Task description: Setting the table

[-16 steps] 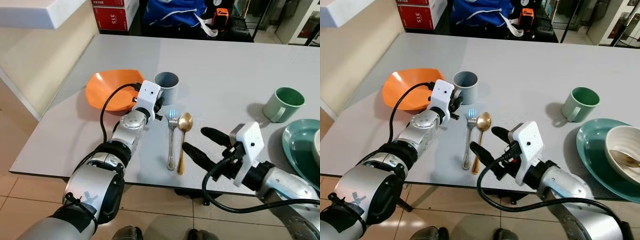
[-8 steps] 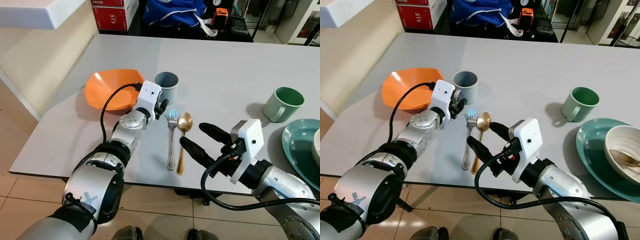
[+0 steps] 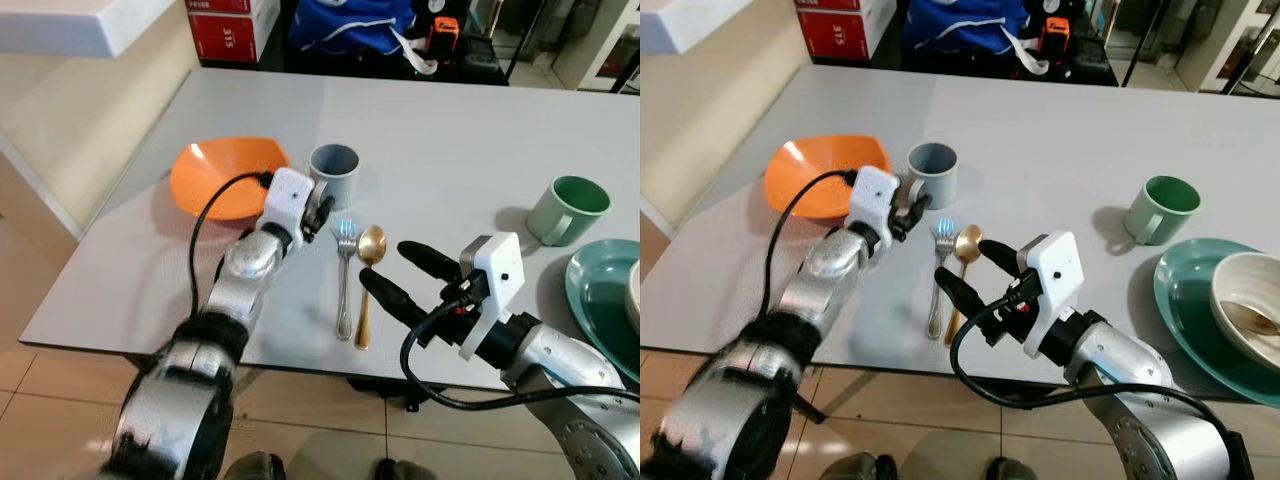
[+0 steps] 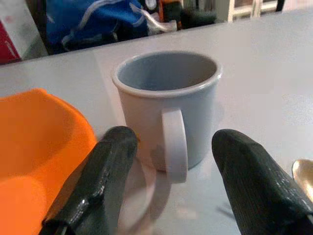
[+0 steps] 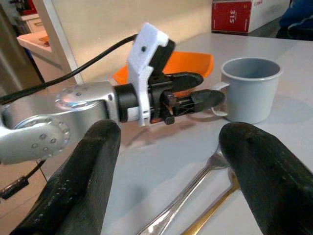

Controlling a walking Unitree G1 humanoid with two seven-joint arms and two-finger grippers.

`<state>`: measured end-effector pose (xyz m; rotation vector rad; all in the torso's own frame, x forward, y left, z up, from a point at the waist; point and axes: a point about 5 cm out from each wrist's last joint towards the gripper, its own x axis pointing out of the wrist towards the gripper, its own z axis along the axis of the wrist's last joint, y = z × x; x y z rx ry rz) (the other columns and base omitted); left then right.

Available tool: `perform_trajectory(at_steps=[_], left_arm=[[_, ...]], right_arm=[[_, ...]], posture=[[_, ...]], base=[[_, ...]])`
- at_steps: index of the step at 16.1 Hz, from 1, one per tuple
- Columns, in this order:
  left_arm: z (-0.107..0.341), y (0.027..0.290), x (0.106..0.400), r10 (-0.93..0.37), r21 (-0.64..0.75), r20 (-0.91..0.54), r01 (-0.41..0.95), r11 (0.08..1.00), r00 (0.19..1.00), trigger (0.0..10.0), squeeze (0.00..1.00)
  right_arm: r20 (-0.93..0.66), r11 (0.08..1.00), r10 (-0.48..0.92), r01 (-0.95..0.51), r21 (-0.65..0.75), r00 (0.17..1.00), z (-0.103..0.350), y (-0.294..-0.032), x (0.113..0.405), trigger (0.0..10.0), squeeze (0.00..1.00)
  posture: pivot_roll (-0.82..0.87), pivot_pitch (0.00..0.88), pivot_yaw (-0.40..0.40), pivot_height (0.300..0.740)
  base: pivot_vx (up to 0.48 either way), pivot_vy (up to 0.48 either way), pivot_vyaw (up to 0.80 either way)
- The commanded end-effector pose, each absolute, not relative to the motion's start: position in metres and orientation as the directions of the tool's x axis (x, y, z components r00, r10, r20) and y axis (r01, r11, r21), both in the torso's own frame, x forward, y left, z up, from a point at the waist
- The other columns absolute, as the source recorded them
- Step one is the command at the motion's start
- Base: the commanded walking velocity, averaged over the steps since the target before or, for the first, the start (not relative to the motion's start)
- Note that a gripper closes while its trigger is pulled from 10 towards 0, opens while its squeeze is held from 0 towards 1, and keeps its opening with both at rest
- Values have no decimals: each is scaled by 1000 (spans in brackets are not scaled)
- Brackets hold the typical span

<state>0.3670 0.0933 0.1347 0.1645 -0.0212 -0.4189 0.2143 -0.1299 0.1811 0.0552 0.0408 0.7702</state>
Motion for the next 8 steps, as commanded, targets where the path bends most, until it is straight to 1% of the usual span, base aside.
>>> perform_trajectory(at_steps=[1, 2, 3, 4, 5, 6, 7, 8], left_arm=[[161, 97, 363, -381, 186, 118, 356, 916, 917, 10000, 0], [173, 100, 356, -371, 178, 176, 341, 923, 912, 10000, 0], [190, 106, 333, -379, 195, 238, 338, 921, 894, 10000, 0], [195, 108, 324, -384, 201, 256, 339, 919, 887, 10000, 0], [195, 110, 307, -397, 232, 256, 343, 910, 881, 10000, 0], [188, 113, 291, -379, 185, 236, 341, 922, 895, 10000, 0], [184, 115, 286, -367, 165, 228, 335, 927, 902, 10000, 0], [181, 118, 283, -353, 175, 205, 321, 931, 913, 10000, 0]], right_arm=[[-5, 709, 705, -704, 49, 709, 183, -129, 215, 10000, 0], [1, 717, 696, -695, 44, 718, 183, -130, 215, 10000, 0], [16, 801, 599, -599, 1, 801, 181, -135, 219, 10000, 0], [22, 828, 561, -561, -11, 828, 180, -137, 221, 10000, 0], [42, 893, 449, -450, 16, 893, 176, -143, 227, 10000, 0], [63, 931, 357, -361, 57, 932, 172, -146, 232, 10000, 0], [77, 943, 318, -323, 79, 945, 172, -146, 236, 10000, 0], [85, 949, 295, -302, 89, 952, 172, -147, 238, 10000, 0]], posture=[[-78, 58, -2, 740], [-77, 54, 3, 740], [-63, 39, 3, 740], [-63, 39, 3, 740], [-38, 32, -13, 740], [-19, 26, -20, 740], [-10, 23, -19, 740], [-4, 19, -19, 740]], base=[[0, 0, 0], [0, 0, 0], [0, 0, 0], [0, 0, 0], [0, 0, 0], [0, 0, 0], [0, 330, 0], [0, 405, 0]])
